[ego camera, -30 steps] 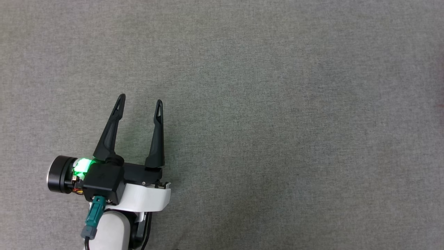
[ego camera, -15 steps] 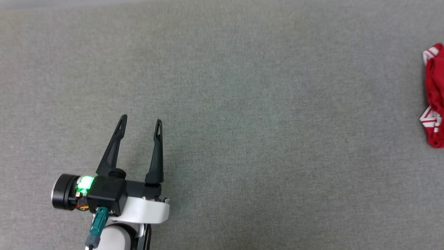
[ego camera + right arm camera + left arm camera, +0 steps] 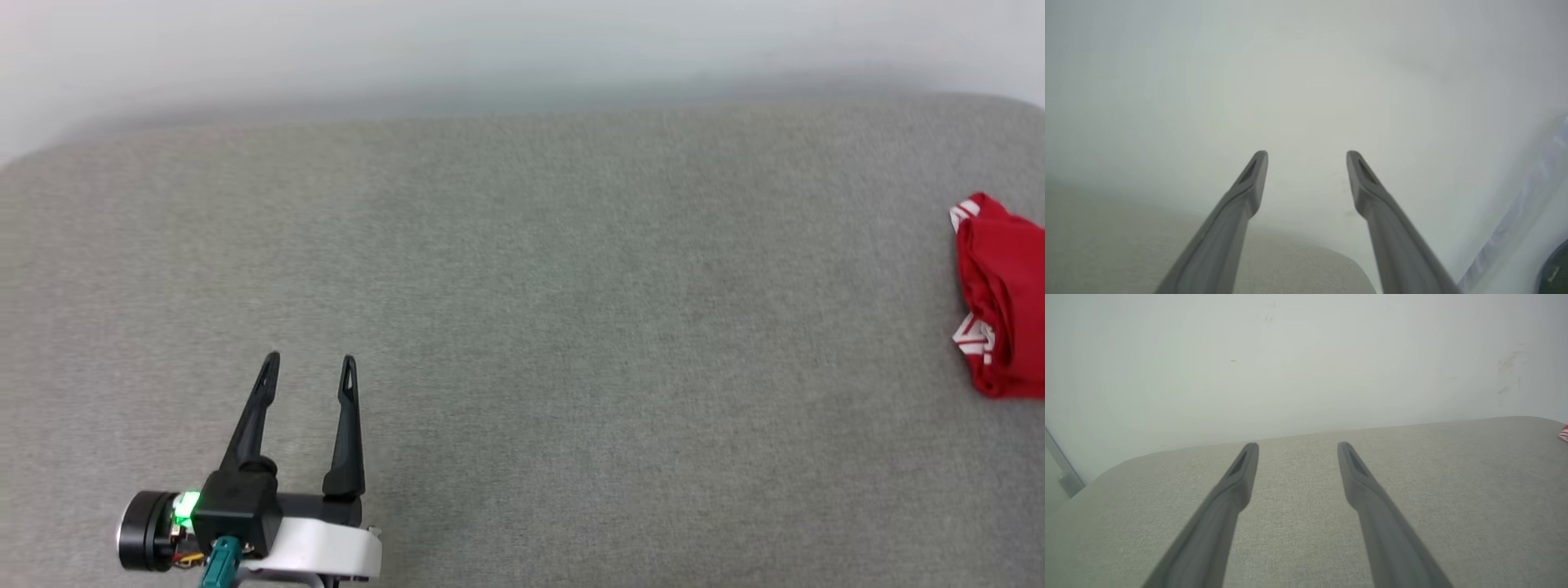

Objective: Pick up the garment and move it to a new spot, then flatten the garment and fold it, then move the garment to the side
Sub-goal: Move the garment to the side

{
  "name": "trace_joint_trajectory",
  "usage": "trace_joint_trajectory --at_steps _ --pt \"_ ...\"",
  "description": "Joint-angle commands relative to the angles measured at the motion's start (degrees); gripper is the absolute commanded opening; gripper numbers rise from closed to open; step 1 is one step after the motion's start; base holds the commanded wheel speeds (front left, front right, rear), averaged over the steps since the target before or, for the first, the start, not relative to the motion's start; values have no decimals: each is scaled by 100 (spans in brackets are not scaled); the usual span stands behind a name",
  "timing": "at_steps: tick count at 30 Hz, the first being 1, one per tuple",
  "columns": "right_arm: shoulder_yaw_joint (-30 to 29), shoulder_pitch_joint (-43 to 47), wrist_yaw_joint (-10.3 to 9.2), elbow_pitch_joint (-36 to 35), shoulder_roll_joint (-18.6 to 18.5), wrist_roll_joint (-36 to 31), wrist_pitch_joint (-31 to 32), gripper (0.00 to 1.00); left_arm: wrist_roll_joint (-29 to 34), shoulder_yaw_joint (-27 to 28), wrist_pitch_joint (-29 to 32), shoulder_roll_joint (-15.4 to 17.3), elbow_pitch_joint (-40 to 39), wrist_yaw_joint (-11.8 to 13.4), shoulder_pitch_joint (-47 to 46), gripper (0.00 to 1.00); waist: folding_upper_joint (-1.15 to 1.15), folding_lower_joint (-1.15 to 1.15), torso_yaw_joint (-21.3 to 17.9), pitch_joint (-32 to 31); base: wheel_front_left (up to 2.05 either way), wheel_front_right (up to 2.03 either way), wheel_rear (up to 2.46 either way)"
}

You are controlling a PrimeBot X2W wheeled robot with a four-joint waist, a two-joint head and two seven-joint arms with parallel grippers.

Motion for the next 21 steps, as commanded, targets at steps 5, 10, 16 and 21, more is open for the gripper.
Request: trace_joint_trajectory --at_steps 5,10,16,21 --pt "-55 665 -8 -824 756 -79 -193 100 -55 89 -10 -28 95 -4 199 100 0 1 290 -396 0 0 0" --pt "153 1412 -8 -1336 1363 -227 -225 100 -90 177 -10 -53 165 -18 361 100 0 1 411 -633 0 0 0" --pt "354 2110 -8 -1360 1777 -178 -244 100 -90 220 -10 -80 255 -70 483 100 0 1 463 -825 0 0 0" --pt "328 2561 -7 -1299 2054 -123 -250 100 -130 239 -11 -108 369 -124 570 100 0 1 427 -945 0 0 0"
